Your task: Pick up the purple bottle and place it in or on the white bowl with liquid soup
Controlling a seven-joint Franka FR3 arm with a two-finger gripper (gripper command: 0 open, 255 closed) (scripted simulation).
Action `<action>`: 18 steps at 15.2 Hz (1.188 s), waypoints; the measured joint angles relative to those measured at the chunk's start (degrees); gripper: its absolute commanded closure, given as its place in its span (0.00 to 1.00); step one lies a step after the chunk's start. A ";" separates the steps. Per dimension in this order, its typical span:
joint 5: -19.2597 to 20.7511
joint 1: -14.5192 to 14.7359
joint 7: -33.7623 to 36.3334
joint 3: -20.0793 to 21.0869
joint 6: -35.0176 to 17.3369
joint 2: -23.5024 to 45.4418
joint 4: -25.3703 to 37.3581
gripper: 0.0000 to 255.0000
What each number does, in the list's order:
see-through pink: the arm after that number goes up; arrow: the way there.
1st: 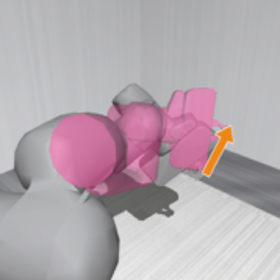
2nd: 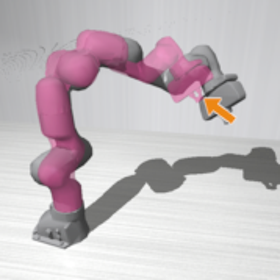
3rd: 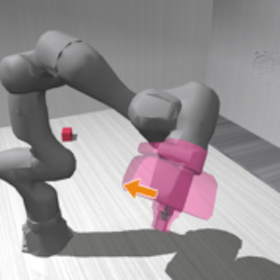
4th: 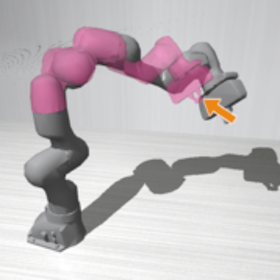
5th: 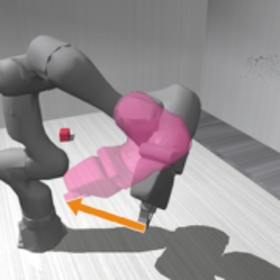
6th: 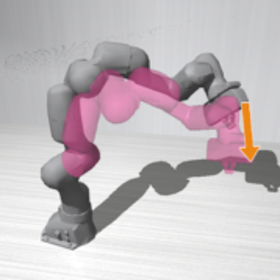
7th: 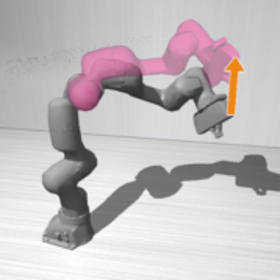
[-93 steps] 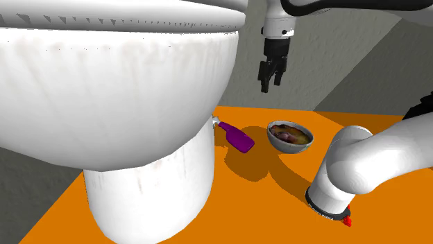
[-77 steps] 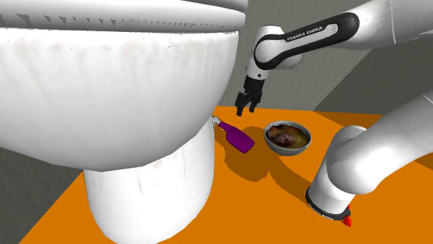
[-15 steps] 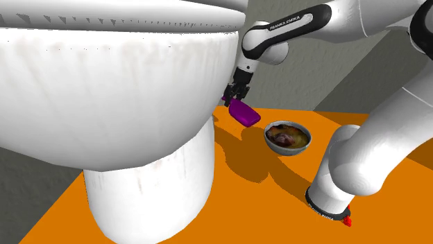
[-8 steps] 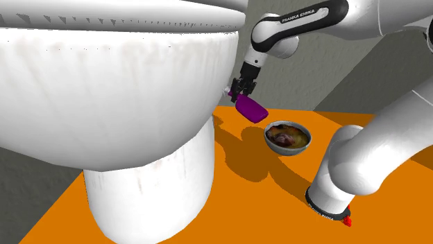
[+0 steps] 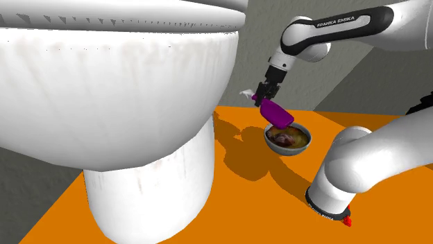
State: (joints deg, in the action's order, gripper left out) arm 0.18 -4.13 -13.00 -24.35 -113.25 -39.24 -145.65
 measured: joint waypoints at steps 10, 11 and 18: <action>8.50 -10.34 -8.79 -6.42 9.30 -13.14 -5.19 1.00; 8.91 -10.74 -9.19 -6.82 9.07 -13.45 -5.82 1.00; 10.86 -11.88 -10.74 -9.25 4.45 -13.04 -10.31 1.00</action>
State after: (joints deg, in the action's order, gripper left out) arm 11.03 -16.01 -23.74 -33.60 -108.81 -52.28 -155.96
